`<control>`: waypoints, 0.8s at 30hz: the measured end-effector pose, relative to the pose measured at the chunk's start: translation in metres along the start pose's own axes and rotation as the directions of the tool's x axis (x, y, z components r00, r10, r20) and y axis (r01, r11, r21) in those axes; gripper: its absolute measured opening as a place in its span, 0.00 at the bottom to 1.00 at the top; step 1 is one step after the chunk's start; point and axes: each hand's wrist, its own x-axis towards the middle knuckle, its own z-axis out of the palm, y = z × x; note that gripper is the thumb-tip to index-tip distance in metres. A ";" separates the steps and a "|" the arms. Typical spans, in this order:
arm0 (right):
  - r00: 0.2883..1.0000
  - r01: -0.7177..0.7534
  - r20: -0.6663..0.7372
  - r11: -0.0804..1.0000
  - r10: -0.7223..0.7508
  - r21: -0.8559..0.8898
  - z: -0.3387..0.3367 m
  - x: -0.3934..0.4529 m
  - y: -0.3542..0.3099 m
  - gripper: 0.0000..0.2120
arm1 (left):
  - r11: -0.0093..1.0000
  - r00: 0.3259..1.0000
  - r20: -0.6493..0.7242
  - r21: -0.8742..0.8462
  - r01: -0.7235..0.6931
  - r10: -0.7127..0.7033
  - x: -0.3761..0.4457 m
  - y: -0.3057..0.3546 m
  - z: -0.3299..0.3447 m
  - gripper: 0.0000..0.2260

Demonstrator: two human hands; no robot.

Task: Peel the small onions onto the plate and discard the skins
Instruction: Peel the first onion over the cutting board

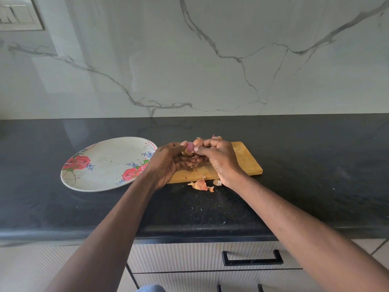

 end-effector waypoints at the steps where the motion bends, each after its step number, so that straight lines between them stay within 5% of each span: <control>1: 1.000 -0.001 0.006 1.000 0.001 -0.003 0.000 0.000 0.000 0.05 | 1.000 1.000 0.001 0.003 -0.009 0.009 -0.001 0.001 0.000 0.13; 24: 0.997 -0.080 -0.009 0.991 0.082 0.107 0.001 -0.001 -0.002 0.05 | 1.000 0.999 -0.027 -0.008 0.026 -0.027 0.001 0.001 0.000 0.08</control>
